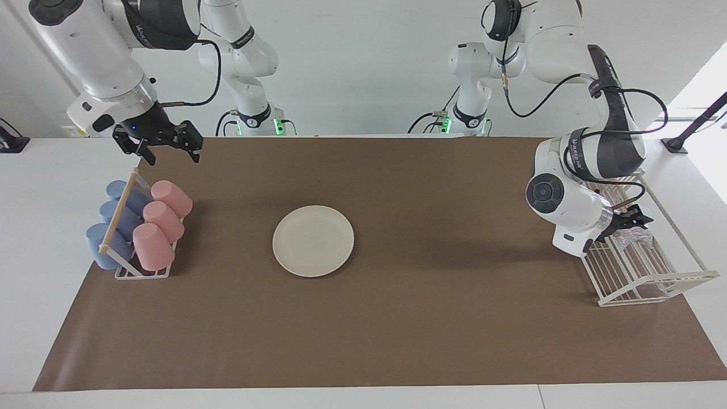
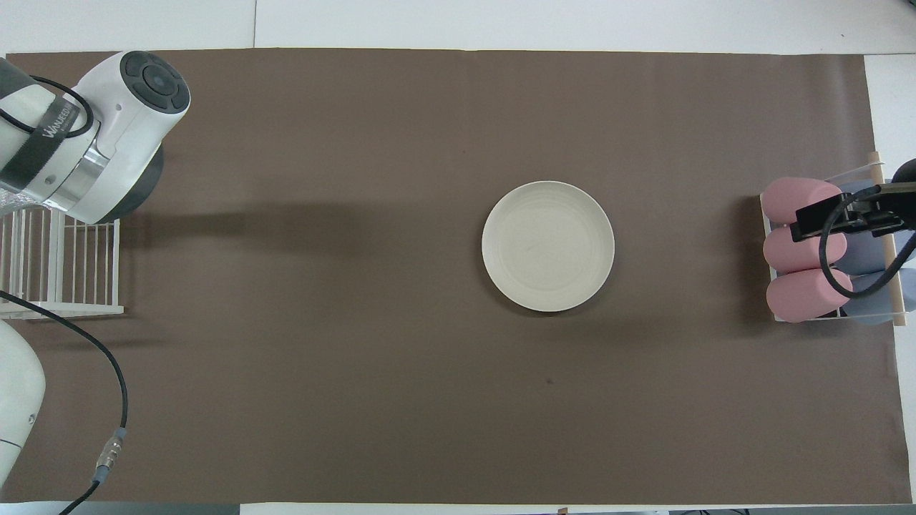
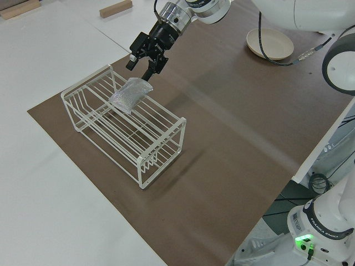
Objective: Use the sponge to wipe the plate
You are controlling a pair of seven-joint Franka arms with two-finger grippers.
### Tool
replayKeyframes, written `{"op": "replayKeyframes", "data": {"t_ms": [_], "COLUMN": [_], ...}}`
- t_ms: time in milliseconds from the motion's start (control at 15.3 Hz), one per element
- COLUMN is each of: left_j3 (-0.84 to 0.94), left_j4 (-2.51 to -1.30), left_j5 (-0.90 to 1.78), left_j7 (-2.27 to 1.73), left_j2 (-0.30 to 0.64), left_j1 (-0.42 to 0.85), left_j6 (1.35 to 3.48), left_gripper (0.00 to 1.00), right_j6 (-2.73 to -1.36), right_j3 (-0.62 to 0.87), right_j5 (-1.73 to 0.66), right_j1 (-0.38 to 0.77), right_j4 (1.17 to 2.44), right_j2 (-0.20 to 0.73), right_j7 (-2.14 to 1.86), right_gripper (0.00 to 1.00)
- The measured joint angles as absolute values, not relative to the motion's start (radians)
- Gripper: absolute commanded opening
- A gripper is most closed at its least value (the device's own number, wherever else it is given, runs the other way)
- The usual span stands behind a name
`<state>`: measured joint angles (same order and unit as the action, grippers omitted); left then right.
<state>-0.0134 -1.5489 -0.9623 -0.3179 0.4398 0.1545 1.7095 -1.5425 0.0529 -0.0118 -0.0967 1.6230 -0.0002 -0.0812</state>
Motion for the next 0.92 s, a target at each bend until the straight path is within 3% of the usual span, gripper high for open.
{"op": "replayKeyframes", "data": {"t_ms": [196,262,392,458,916], "left_j3": [-0.013,-0.013,-0.014,-0.014,-0.014], "left_j4": [-1.549,-1.549,-1.549,-1.549,-1.563], "left_j5": [-0.962,-0.962,-0.962,-0.962,-0.962], "left_j7": [-0.332,-0.342,-0.354,-0.360,-0.472], "left_j2": [0.445,0.448,0.451,0.451,0.451], "left_j1": [0.152,0.151,0.149,0.148,0.148], "left_j6": [1.717,1.719,1.720,1.720,1.720], "left_gripper": [0.94,0.80,0.20,0.00,0.00], "right_j6": [-1.542,-1.542,-1.542,-1.542,-1.542], "right_j3": [0.053,0.053,0.053,0.053,0.053], "right_j5": [-0.012,-0.012,-0.012,-0.012,-0.012], "right_j1": [-0.097,-0.097,-0.097,-0.097,-0.097], "right_j4": [1.623,1.623,1.623,1.623,1.623], "right_j2": [0.000,0.000,0.000,0.000,0.000], "right_j7": [-0.080,-0.074,-0.065,-0.064,-0.063], "right_gripper": [1.00,1.00,1.00,1.00,1.00]}}
